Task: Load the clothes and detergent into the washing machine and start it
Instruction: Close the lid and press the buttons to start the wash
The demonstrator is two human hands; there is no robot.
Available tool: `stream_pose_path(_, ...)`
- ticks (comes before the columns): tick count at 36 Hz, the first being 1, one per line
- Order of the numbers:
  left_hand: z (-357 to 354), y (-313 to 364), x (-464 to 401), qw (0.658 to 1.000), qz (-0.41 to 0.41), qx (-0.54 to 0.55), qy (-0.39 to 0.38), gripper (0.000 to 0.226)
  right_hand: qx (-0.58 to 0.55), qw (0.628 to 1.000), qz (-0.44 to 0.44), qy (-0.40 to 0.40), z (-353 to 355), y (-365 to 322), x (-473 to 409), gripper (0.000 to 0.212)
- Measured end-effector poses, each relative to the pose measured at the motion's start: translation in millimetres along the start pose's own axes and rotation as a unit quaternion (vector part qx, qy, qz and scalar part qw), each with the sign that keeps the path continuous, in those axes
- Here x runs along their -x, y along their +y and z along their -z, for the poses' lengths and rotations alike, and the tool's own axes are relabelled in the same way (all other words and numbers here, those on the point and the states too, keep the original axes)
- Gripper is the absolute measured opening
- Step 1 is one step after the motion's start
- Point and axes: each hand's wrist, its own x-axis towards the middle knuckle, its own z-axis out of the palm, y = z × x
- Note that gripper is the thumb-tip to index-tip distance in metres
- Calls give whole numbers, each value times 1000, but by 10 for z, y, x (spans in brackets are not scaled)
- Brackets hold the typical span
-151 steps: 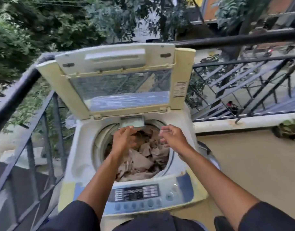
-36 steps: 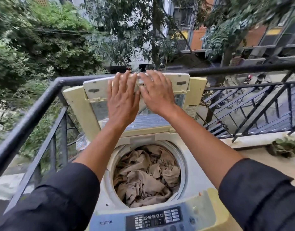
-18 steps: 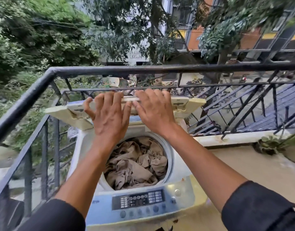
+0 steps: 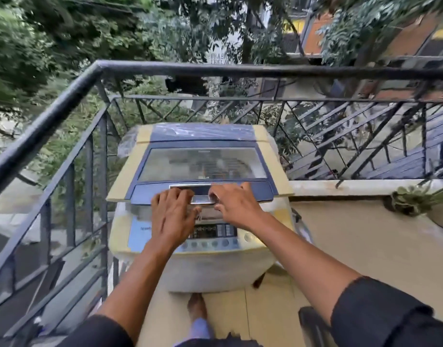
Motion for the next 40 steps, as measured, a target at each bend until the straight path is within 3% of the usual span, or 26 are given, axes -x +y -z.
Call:
stream_pose_path(6, -148, 11, 97, 993, 55, 12, -103, 39, 2, 997, -40, -69, -215, -60, 153, 47)
stream_pose_path(11, -249, -137, 169, 983, -20, -12, -181, 87, -1, 996, -51, -71, -459, -73, 268, 64)
stream_pose_path(15, -342, -310, 251, 979, -97, -25, -176, 101, 47, 995, -63, -56, -724, -120, 450, 87)
stream_pose_path(19, -407, -473, 323, 969, -138, -25, -205, 114, 35, 993, -95, -63, -836, -195, 516, 90)
stream_pose_path(27, -520, -570, 373, 969, -167, -9, -183, 131, 8, 991, -116, -69, -868, -218, 484, 98)
stream_pose_path(31, -526, -563, 396, 970, -163, -4, -182, 126, -9, 990, -131, -44, -853, -275, 501, 98)
stream_pose_path(34, -526, -538, 338, 970, -169, 55, -164, 106, -69, 986, -152, 14, -832, -341, 549, 80)
stream_pose_path(37, -451, -489, 238, 946, -172, 205, -183, 81, -113, 972, -175, 112, -874, -370, 679, 52)
stream_pose_path(40, -338, -412, 142, 904, -147, 335, -220, 60, -117, 961, -208, 140, -942, -358, 870, 42)
